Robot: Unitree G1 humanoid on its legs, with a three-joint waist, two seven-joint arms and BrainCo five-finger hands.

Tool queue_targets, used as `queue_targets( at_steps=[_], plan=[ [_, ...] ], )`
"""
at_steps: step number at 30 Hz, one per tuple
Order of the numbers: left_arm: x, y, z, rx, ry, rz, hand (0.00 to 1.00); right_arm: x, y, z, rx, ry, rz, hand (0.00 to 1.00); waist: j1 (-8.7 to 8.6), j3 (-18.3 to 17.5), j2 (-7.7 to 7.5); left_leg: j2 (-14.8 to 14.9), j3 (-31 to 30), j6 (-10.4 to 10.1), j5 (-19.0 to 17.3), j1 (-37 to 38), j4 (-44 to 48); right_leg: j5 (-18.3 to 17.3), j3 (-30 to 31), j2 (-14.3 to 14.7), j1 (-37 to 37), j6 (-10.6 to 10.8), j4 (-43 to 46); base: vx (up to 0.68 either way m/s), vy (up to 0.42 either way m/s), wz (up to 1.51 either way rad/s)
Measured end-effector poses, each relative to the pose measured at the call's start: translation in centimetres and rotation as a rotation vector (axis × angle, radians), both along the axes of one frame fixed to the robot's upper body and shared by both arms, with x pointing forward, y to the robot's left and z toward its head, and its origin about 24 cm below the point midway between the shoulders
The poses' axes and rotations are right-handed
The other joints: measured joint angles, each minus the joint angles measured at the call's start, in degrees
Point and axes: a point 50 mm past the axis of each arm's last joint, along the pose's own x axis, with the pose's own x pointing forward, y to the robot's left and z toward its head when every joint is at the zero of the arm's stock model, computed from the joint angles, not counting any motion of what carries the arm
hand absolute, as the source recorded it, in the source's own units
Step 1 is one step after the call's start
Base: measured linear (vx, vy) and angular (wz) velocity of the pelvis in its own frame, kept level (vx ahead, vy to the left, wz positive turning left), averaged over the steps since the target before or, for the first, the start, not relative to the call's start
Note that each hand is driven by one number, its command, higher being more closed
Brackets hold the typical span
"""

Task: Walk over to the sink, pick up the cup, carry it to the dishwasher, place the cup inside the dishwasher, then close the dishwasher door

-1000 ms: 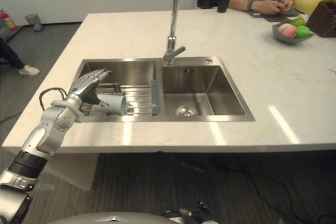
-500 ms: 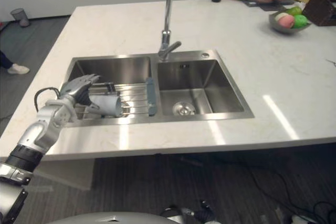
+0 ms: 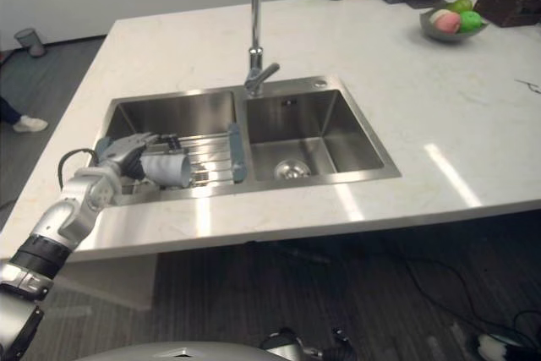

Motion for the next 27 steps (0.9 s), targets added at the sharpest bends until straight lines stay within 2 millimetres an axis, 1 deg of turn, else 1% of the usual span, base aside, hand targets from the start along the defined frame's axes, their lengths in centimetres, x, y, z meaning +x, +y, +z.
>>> queue_targets(
  at_steps=[3,7,9,14,19,23,27],
  plan=[
    [-0.1,0.0,-0.2,0.003,0.009,0.001,0.0,-0.1,-0.3,0.1,-0.007,-0.006,-0.017,0.0,-0.23,0.1,0.12,0.0,0.0,0.0,-0.1,0.0,0.0,0.1,0.0,0.1,0.0,0.1,0.2,0.0,0.0,0.0],
    [-0.1,0.2,-0.6,0.006,0.019,0.014,0.0,0.1,-0.3,0.2,-0.007,-0.019,-0.013,0.0,-0.65,0.4,0.36,-0.1,0.0,0.0,-0.1,0.0,0.0,0.0,0.1,0.2,0.0,0.0,0.2,0.0,0.0,0.0],
    [0.0,0.7,-1.0,0.009,0.022,0.046,0.0,0.2,-0.3,0.2,-0.007,-0.021,-0.012,0.0,-1.1,0.9,0.63,-0.1,0.0,0.0,-0.2,0.0,0.0,0.1,0.1,0.1,-0.1,0.1,0.2,0.0,0.0,0.0],
    [0.0,1.6,-1.7,0.017,0.032,0.106,0.0,0.2,-0.4,0.2,-0.008,-0.021,-0.012,0.0,-1.44,1.3,1.19,0.0,0.8,0.0,-0.2,-0.5,0.0,0.1,0.8,0.1,-0.9,0.1,0.2,-0.02,-0.011,-0.08],
    [-0.1,2.1,-2.3,0.021,0.042,0.143,0.0,0.2,-0.6,0.3,-0.016,-0.021,-0.01,0.0,-2.0,1.8,1.49,0.0,1.0,0.0,-0.3,-0.8,0.1,0.3,1.5,0.3,-1.5,0.2,0.2,0.01,-0.01,-0.04],
    [-0.2,2.0,-2.7,0.01,0.033,0.156,0.0,0.2,-0.7,0.3,-0.017,-0.021,-0.008,0.0,-2.26,2.4,1.74,-0.1,1.0,0.0,-0.4,-0.8,0.3,0.3,1.7,0.3,-1.7,0.1,0.2,0.0,-0.004,-0.01],
    [-0.3,2.5,-3.3,0.017,0.041,0.184,0.0,0.2,-0.7,0.3,-0.019,-0.022,-0.008,0.0,-3.07,2.8,2.27,-0.1,1.0,-0.1,-0.4,-0.8,0.3,0.3,1.8,0.3,-1.8,0.1,0.2,-0.02,-0.011,-0.01]
  ],
)
